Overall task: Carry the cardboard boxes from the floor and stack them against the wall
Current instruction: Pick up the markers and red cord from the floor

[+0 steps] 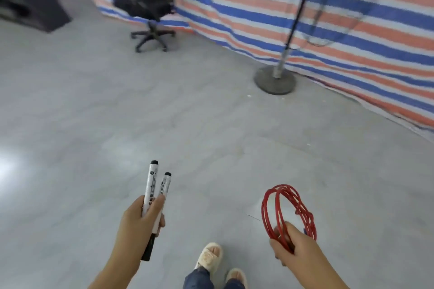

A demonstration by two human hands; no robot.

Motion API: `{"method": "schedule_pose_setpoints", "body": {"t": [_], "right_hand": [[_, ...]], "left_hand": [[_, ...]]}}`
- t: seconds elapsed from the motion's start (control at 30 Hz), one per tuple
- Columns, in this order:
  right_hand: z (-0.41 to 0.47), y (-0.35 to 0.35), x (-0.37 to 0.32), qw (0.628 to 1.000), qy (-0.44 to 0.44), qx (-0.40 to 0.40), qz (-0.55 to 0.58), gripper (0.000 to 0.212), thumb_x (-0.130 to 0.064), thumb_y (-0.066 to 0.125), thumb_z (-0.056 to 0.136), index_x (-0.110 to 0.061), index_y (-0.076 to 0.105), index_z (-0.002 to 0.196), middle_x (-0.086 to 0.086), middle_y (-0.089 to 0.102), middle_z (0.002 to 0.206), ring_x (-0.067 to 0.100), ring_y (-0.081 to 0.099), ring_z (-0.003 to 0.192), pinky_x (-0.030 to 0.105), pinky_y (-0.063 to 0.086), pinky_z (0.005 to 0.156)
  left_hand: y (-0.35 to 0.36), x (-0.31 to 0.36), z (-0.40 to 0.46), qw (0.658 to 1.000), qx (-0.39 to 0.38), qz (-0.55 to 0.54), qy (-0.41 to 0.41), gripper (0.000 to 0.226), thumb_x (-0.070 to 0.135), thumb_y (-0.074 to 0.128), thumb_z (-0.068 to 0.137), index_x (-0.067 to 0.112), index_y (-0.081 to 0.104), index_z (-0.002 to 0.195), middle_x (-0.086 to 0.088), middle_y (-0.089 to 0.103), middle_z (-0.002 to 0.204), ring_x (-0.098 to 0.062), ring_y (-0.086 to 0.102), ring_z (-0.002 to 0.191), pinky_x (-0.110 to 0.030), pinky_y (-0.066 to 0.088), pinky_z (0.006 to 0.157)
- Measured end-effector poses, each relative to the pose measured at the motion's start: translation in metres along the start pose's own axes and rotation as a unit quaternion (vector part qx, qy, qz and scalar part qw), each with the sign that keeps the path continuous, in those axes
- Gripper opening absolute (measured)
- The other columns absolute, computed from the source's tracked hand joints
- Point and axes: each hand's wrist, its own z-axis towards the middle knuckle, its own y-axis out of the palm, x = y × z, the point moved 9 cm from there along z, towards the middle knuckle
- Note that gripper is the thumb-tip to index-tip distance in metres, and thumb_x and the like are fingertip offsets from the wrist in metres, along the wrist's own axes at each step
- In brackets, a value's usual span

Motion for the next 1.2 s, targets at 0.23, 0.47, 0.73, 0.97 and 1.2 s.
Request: {"method": "schedule_pose_setpoints", "body": {"t": [0.23, 0.47, 0.73, 0.97, 1.2], "right_hand": [[0.049, 0.043, -0.067, 0.98, -0.124, -0.128, -0.093, 0.017, -0.029, 0.059, 0.091, -0.012, 0.055, 0.089, 0.015, 0.062, 0.078, 0.012, 0.053, 0.063, 0.039, 0.052, 0.07], [0.051, 0.102, -0.139, 0.942, -0.208, -0.233, -0.121, 0.007, -0.027, 0.059, 0.091, -0.021, 0.056, 0.09, 0.004, 0.065, 0.076, 0.012, 0.063, 0.072, 0.018, 0.053, 0.061], [0.055, 0.158, -0.202, 0.933, -0.226, -0.263, -0.1, 0.004, -0.024, 0.059, 0.092, -0.021, 0.056, 0.089, -0.002, 0.066, 0.069, 0.003, 0.062, 0.061, 0.012, 0.046, 0.057], [0.07, 0.228, -0.275, 0.95, -0.193, -0.243, -0.032, 0.002, -0.019, 0.059, 0.093, -0.018, 0.057, 0.092, -0.004, 0.068, 0.065, 0.006, 0.061, 0.056, 0.014, 0.047, 0.056], [0.083, 0.317, -0.353, 0.961, -0.136, -0.238, 0.036, 0.005, -0.017, 0.058, 0.093, -0.014, 0.058, 0.097, -0.001, 0.066, 0.062, 0.009, 0.062, 0.055, 0.017, 0.048, 0.056]], "left_hand": [[-0.074, -0.072, -0.085, 0.979, 0.178, -0.064, -0.072, 0.032, 0.029, 0.053, 0.095, 0.006, 0.05, 0.074, -0.005, 0.057, 0.053, -0.013, 0.044, 0.041, -0.03, 0.037, 0.051], [-0.112, -0.116, -0.152, 0.936, 0.305, -0.133, -0.114, 0.033, 0.03, 0.053, 0.095, 0.005, 0.052, 0.073, -0.004, 0.054, 0.052, -0.012, 0.043, 0.042, -0.029, 0.036, 0.05], [-0.159, -0.132, -0.148, 0.911, 0.354, -0.179, -0.113, 0.036, 0.035, 0.054, 0.093, 0.007, 0.051, 0.071, -0.003, 0.053, 0.053, -0.013, 0.042, 0.044, -0.029, 0.035, 0.049], [-0.254, -0.154, -0.11, 0.909, 0.352, -0.198, -0.106, 0.034, 0.031, 0.055, 0.093, 0.007, 0.053, 0.07, -0.004, 0.054, 0.053, -0.013, 0.043, 0.043, -0.028, 0.036, 0.049], [-0.367, -0.183, -0.081, 0.9, 0.37, -0.204, -0.106, 0.033, 0.031, 0.056, 0.093, 0.006, 0.056, 0.072, -0.002, 0.055, 0.056, -0.018, 0.044, 0.053, -0.029, 0.036, 0.053]]}}
